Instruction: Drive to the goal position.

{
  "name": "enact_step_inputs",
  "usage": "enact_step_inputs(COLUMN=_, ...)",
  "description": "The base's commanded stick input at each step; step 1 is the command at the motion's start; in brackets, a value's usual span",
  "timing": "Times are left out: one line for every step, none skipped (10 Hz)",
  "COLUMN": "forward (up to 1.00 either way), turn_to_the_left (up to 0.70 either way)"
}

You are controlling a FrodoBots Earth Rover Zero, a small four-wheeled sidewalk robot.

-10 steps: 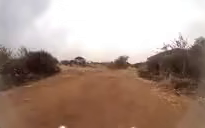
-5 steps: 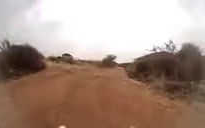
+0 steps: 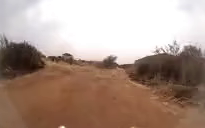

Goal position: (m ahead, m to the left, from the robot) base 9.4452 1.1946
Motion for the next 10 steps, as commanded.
enact_step_inputs(forward=0.5, turn_to_the_left=0.0)
enact_step_inputs(forward=0.5, turn_to_the_left=0.0)
enact_step_inputs(forward=0.5, turn_to_the_left=0.0)
enact_step_inputs(forward=0.5, turn_to_the_left=0.0)
enact_step_inputs(forward=0.5, turn_to_the_left=0.0)
enact_step_inputs(forward=0.5, turn_to_the_left=0.0)
enact_step_inputs(forward=0.5, turn_to_the_left=0.0)
enact_step_inputs(forward=0.5, turn_to_the_left=0.0)
enact_step_inputs(forward=0.5, turn_to_the_left=0.0)
enact_step_inputs(forward=0.5, turn_to_the_left=0.0)
